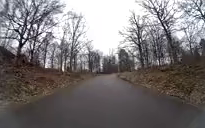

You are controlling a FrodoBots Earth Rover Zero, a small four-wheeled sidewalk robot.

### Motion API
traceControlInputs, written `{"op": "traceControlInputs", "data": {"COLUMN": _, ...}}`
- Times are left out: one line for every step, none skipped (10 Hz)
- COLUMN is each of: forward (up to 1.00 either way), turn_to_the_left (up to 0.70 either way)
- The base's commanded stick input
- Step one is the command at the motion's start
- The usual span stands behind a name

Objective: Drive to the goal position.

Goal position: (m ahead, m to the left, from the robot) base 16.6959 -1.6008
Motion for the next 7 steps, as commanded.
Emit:
{"op": "traceControlInputs", "data": {"forward": 1.00, "turn_to_the_left": 0.00}}
{"op": "traceControlInputs", "data": {"forward": 1.00, "turn_to_the_left": 0.00}}
{"op": "traceControlInputs", "data": {"forward": 1.00, "turn_to_the_left": 0.00}}
{"op": "traceControlInputs", "data": {"forward": 1.00, "turn_to_the_left": 0.00}}
{"op": "traceControlInputs", "data": {"forward": 1.00, "turn_to_the_left": 0.03}}
{"op": "traceControlInputs", "data": {"forward": 1.00, "turn_to_the_left": 0.14}}
{"op": "traceControlInputs", "data": {"forward": 1.00, "turn_to_the_left": 0.36}}
